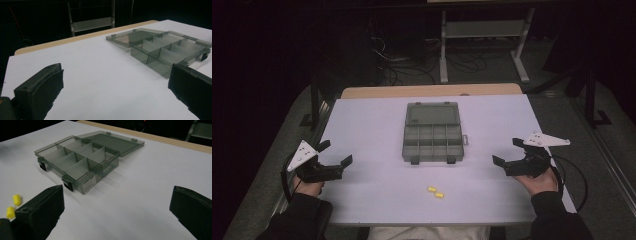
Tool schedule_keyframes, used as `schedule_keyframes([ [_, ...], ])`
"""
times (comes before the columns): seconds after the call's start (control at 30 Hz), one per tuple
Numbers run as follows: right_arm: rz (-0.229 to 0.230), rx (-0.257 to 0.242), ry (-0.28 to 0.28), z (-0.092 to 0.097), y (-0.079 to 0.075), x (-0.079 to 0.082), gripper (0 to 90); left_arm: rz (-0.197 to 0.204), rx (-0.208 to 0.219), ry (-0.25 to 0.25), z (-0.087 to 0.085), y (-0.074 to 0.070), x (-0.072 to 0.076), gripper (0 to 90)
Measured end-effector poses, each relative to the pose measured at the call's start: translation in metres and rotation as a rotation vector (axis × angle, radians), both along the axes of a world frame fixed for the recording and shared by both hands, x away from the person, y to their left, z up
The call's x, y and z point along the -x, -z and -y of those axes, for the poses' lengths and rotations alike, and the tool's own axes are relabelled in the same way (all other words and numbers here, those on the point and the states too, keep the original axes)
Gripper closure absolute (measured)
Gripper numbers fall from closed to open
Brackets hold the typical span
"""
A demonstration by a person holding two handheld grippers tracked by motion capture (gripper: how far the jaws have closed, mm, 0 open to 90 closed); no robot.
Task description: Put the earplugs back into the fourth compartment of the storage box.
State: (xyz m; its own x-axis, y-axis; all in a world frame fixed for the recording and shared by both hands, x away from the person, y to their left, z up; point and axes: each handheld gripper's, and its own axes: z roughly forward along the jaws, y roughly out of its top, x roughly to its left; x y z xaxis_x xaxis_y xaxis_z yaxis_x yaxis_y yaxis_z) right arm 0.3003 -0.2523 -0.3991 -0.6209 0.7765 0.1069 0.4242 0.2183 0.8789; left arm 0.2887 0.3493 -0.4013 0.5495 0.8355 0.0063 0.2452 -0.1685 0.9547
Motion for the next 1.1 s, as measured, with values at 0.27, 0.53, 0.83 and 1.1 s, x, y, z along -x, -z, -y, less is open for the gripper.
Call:
schedule_keyframes([
  [0.27, 0.006, 0.007, -0.011, -0.002, -0.001, 0.001, 0.0, -0.005, 0.002, 0.002, -0.001, 0.0, 0.0, 0.0],
  [0.53, 0.007, 0.013, -0.04, -0.008, -0.005, 0.001, 0.0, -0.014, 0.007, 0.001, -0.001, 0.002, -0.001, 0.0],
  [0.83, -0.015, 0.054, -0.104, -0.026, -0.018, 0.0, 0.0, -0.016, 0.001, -0.007, -0.001, 0.002, -0.001, 0.0],
  [1.1, -0.013, 0.109, -0.17, -0.046, -0.033, -0.001, 0.0, -0.017, -0.001, -0.003, -0.001, 0.002, -0.001, 0.0],
])
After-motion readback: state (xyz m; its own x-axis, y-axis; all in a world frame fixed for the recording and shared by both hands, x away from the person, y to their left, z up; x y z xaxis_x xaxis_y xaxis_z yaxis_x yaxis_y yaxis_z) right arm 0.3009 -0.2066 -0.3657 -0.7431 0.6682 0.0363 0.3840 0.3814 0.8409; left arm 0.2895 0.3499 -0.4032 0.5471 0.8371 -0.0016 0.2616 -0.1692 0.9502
